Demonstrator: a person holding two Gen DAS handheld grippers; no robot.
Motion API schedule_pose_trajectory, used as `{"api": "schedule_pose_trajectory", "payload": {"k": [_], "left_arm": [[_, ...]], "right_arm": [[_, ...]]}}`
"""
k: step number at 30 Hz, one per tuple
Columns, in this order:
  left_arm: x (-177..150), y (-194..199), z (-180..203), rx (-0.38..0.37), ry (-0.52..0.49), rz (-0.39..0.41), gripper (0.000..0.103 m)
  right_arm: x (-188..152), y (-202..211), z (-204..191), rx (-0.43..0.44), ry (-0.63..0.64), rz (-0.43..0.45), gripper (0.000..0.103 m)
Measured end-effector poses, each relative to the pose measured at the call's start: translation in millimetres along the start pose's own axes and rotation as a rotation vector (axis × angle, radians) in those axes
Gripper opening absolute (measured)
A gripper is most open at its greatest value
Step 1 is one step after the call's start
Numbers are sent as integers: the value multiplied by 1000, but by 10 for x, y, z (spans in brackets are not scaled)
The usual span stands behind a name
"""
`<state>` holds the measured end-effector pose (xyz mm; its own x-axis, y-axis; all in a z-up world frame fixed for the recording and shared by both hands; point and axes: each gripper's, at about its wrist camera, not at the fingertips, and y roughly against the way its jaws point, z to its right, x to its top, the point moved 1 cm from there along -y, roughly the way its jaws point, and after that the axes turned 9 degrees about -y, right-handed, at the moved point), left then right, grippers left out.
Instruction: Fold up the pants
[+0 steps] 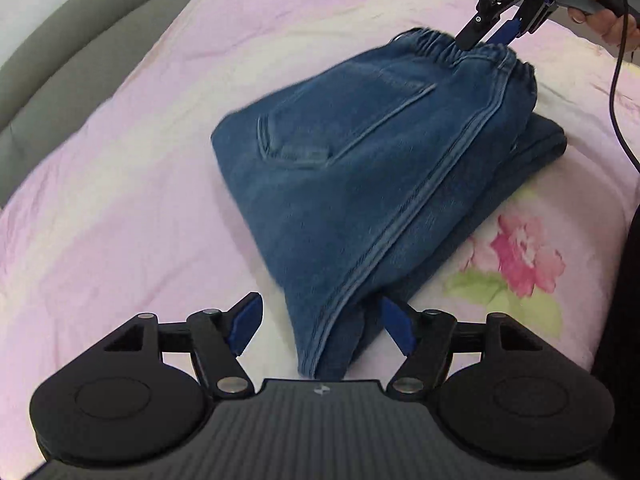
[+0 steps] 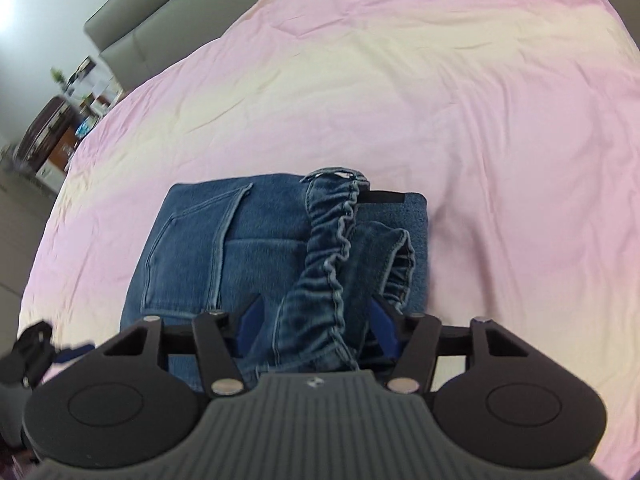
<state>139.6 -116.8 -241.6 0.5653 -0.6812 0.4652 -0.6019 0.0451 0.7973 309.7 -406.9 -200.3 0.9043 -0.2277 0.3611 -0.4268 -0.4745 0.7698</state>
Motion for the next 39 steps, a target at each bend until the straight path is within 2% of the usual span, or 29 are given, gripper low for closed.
{"api": "schedule_pose_trajectory", "payload": {"k": [2,4,5,6,7,9,12,16,21,25,33,35,37,38,39], "left_arm": [[-87,-50,-16,-7,19,-15,80],[-139,-118,-34,-2,48,-22,69],[-144,-147,-55,-17,73,-24,66],[-155,-154,-89,-48,109,-19,51],[-154,-167,-111,-73,134,-17,38],[-157,-175,-128,-43,144,-34,27],[-193,-147,-191,-47,163,-40,24],[-246,-150,-262,-54,201,-60,22],[-284,-170,-302,-58,195,-95,22],[-269,-148,-367,-70,198,-119,22],[-193,72,-378,-81,110,-172,19],[-229,170,-390,-67,92,-186,15],[-223,276,-424,-30,76,-190,14],[-209,322,-459,-27,78,-183,15],[-170,351,-474,-30,87,-167,16]], "right_arm": [[32,-116,2,-18,-28,-12,44],[60,-205,49,11,-92,-31,28],[70,-202,42,11,-111,-27,27],[79,-181,6,9,-102,-20,22],[91,-113,-62,10,-61,0,10],[94,82,-217,18,17,36,7],[22,411,-381,24,86,87,5],[-200,623,-300,-14,105,100,1],[-518,456,102,-55,36,40,0],[-584,208,285,-66,-27,23,0],[-570,96,293,-79,3,13,2],[-587,118,230,-94,59,23,5],[-576,166,177,-95,97,42,14],[-565,206,173,-90,101,50,15],[-541,249,174,-84,94,59,23]]}}
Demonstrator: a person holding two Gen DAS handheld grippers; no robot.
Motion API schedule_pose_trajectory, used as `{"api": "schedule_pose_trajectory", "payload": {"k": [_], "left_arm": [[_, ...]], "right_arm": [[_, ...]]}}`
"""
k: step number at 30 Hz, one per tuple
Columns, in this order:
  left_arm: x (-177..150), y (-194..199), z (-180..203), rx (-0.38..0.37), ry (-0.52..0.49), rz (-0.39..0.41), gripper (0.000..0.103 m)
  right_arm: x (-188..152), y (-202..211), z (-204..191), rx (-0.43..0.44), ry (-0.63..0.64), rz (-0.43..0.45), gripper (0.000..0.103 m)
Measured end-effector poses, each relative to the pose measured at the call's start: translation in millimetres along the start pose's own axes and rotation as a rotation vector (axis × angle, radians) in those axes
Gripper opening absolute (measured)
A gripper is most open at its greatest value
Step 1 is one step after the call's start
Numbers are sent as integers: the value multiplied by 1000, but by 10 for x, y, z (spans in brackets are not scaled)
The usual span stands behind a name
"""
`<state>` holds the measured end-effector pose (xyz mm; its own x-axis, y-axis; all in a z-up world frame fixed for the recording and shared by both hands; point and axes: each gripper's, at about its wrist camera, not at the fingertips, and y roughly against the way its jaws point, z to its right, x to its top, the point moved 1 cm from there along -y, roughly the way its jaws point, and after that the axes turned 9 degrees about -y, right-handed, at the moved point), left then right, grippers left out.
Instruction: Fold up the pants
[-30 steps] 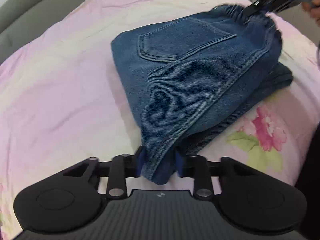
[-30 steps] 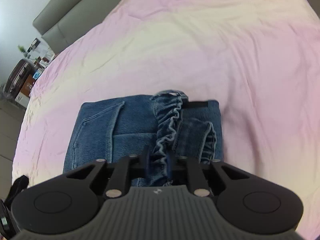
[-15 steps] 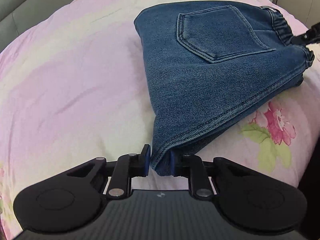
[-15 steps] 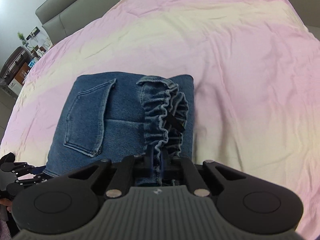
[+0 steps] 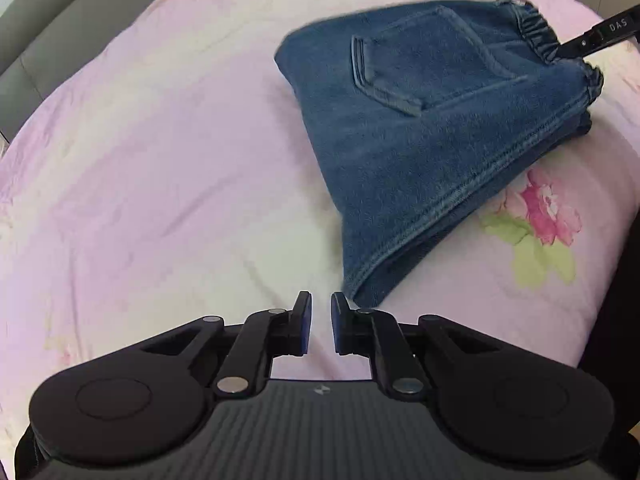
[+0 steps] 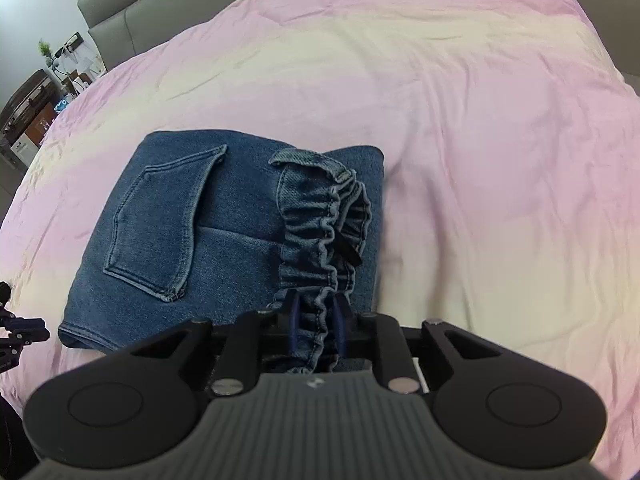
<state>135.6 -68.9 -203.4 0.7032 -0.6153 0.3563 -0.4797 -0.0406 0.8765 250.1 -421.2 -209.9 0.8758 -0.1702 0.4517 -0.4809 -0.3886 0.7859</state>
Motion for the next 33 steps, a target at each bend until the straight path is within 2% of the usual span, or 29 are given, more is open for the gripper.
{"api": "schedule_pose_trajectory", "payload": {"k": [1,3,6,7,11,15,19,23,24,26,29,33], "left_arm": [[38,34,-40,-3,14,16,18],[148,75,-104,-9,53,55,19],[334,16,-213,-42,144,107,29],[407,-20,-264,-60,181,123,30],[657,-199,-420,-130,312,155,33],[900,-398,-528,-180,399,164,35],[1116,-623,-573,-160,440,152,37],[1217,-817,-591,-174,481,135,37],[1227,-843,-590,-172,483,131,37],[1234,-857,-591,-164,481,131,37],[1224,-836,-607,-159,480,146,37],[1236,-804,-656,-150,492,182,36]], "right_arm": [[33,42,12,12,-11,13,34],[111,131,67,56,-54,31,48],[240,190,146,113,-134,39,52],[283,180,164,125,-155,41,55],[443,50,280,174,-257,33,56],[542,-152,390,217,-334,8,56],[585,-352,475,262,-370,-20,57],[583,-562,569,328,-426,-47,57],[575,-615,591,341,-444,-47,55],[584,-665,624,368,-460,-50,35],[659,-550,484,340,-380,-27,28],[879,-210,213,368,-252,56,26]]}}
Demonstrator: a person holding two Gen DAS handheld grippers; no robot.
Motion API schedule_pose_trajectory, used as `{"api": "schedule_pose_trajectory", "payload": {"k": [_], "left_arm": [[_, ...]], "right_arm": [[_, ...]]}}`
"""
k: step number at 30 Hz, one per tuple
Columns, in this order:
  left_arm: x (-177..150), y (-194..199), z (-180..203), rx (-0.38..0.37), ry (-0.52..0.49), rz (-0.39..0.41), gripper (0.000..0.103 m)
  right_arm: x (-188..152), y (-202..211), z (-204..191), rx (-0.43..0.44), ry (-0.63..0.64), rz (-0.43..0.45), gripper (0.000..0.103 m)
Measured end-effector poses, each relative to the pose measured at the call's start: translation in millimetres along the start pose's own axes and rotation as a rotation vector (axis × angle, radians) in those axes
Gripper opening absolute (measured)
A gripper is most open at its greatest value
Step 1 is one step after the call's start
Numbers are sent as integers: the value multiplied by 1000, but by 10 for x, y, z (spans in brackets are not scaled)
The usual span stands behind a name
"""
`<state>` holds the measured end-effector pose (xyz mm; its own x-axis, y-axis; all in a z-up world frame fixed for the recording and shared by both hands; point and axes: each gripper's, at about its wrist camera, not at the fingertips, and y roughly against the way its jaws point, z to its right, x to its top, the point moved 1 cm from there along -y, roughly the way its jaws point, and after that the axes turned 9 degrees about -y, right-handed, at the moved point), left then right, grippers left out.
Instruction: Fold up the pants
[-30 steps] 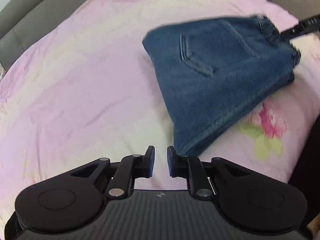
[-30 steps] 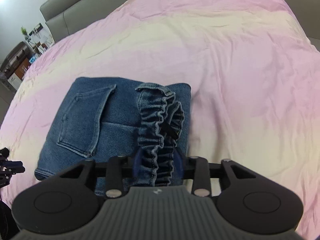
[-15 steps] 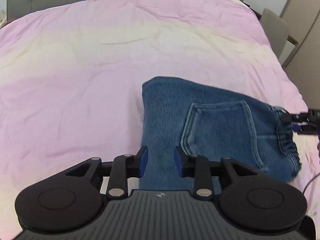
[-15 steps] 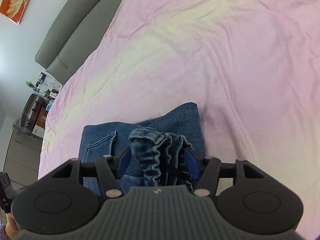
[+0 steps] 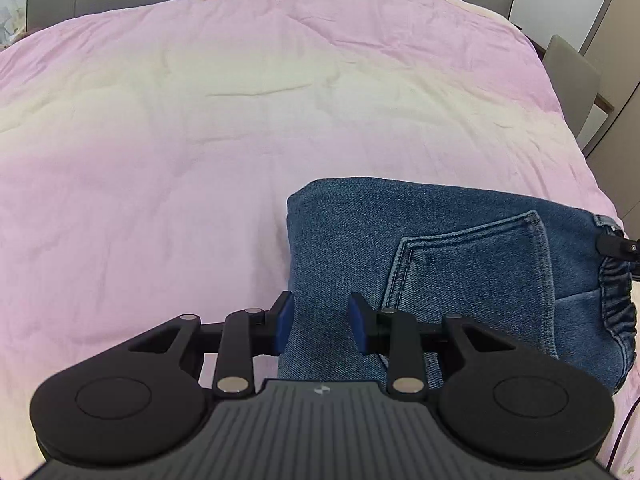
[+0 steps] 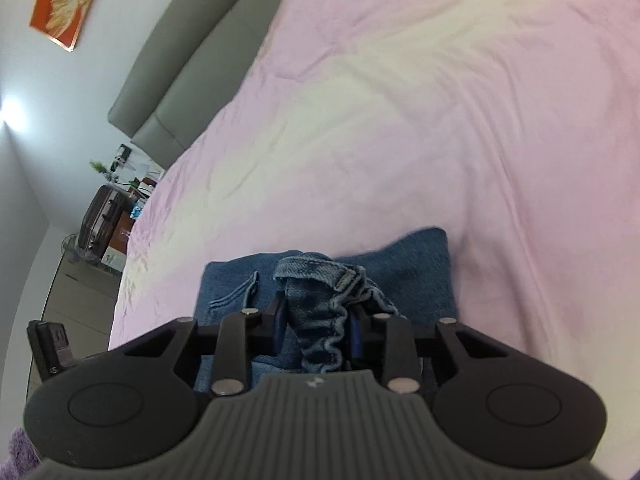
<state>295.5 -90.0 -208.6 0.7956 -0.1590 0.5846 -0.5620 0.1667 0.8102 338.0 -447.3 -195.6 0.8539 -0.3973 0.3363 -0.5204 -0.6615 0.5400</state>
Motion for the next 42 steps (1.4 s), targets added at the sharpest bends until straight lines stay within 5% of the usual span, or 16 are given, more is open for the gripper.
{"api": "schedule_pose_trajectory", "payload": {"k": [3,8,11,17,20,22,26,29,36,42], "left_arm": [[60,-17,15,-13,16,20,34],[226,-125,76,-5,8,58,29],[316,-194,122,4,-13,59,27],[434,-182,200,43,-125,80,27],[432,-203,240,48,-169,87,23],[395,-242,218,34,-156,92,22],[351,-417,108,17,-92,83,19],[326,-632,14,22,-70,23,11],[310,-768,90,76,-110,-61,8],[74,-59,185,100,-200,48,15]], "right_arm": [[122,2,-83,-52,62,11,25],[117,-269,299,-210,-22,-65,25],[101,-282,315,-230,-25,-61,33],[31,-22,-269,-374,308,5,42],[-43,-11,-556,-357,410,24,38],[-93,-96,-608,-347,436,0,21],[-134,-312,-430,-405,415,1,19],[-189,-499,-389,-481,447,-2,0],[-224,-622,-331,-511,421,-31,0],[-486,-172,-692,-456,482,42,15]]}}
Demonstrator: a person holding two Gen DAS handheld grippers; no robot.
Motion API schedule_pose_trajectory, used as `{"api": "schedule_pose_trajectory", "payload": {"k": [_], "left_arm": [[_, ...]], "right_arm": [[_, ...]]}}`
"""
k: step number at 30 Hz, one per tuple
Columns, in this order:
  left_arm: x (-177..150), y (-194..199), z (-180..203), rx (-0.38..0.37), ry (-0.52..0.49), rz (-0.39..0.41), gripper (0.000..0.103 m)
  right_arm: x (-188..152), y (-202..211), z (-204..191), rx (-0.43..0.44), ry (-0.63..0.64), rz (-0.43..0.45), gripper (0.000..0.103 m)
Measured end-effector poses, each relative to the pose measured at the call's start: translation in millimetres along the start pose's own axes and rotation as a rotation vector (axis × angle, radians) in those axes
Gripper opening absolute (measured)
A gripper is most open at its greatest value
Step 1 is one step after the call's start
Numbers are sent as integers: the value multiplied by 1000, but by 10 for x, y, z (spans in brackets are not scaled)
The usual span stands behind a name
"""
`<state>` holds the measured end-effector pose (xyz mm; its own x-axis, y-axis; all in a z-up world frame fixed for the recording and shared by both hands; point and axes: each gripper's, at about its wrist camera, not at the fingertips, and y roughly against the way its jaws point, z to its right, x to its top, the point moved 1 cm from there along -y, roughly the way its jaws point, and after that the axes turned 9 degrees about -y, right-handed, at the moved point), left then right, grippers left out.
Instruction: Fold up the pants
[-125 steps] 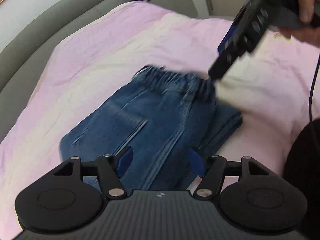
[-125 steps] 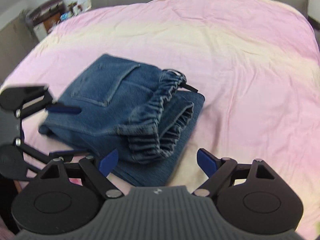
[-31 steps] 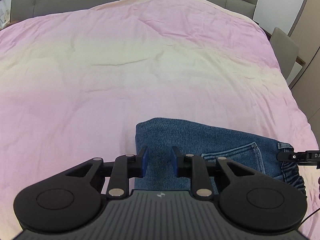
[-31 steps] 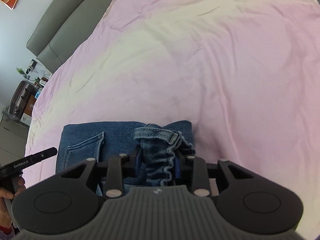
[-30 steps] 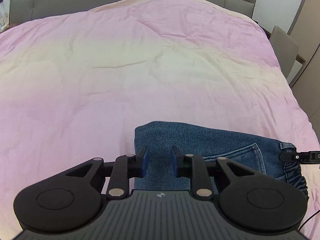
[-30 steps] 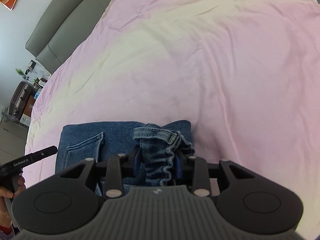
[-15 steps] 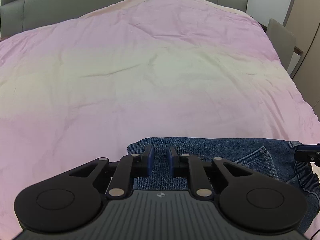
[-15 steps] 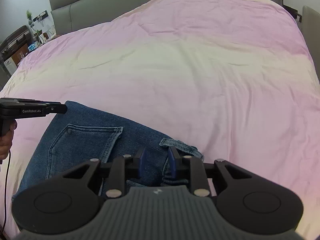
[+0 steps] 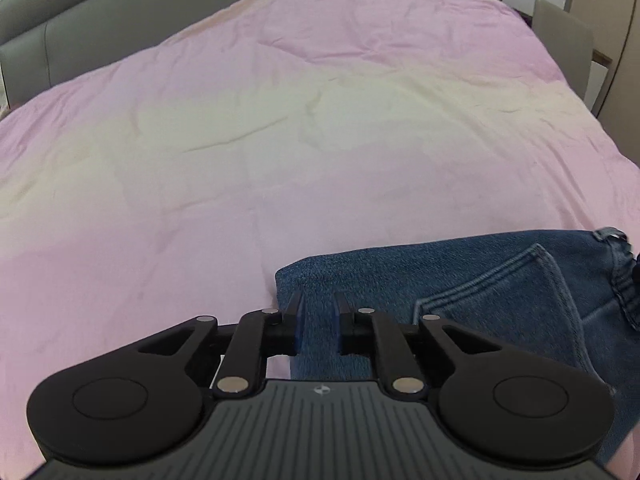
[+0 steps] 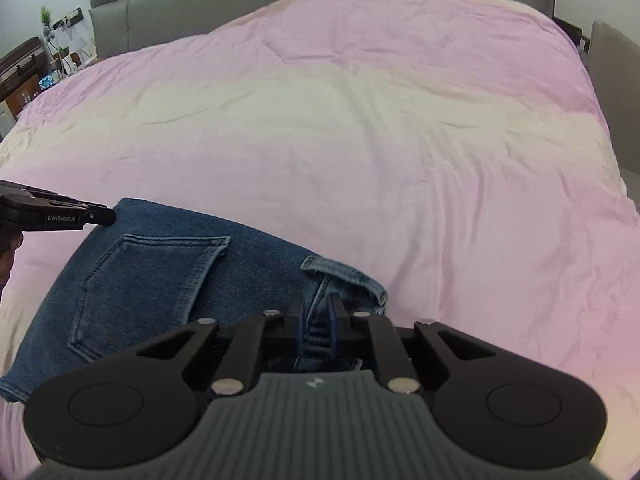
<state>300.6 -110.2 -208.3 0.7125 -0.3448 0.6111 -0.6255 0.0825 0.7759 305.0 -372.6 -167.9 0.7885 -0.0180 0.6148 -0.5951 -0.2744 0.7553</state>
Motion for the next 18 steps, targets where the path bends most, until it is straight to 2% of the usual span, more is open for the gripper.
{"api": "schedule_pose_trajectory", "payload": {"k": [1,3,8,12,14,16,18], "left_arm": [[-89,133,11,-11,-4,9,15],[-273,375,50,-32,0,20,15],[-726,788,132,-74,23,5,15],[-995,738,157,-85,71,-52,15],[-1101,725,143,-96,108,-63,17],[-1164,686,127,-108,146,-88,17],[-1227,611,147,-101,144,-112,18]], "right_arm": [[-83,124,-39,19,13,13,18],[-244,297,-114,36,41,19,18],[-686,504,-212,24,72,29,18],[-941,422,-161,-7,46,29,18],[-1000,284,-78,-13,-5,-8,19],[-1034,215,12,-6,-62,-11,19],[-1050,177,22,-3,-67,-6,19]]}}
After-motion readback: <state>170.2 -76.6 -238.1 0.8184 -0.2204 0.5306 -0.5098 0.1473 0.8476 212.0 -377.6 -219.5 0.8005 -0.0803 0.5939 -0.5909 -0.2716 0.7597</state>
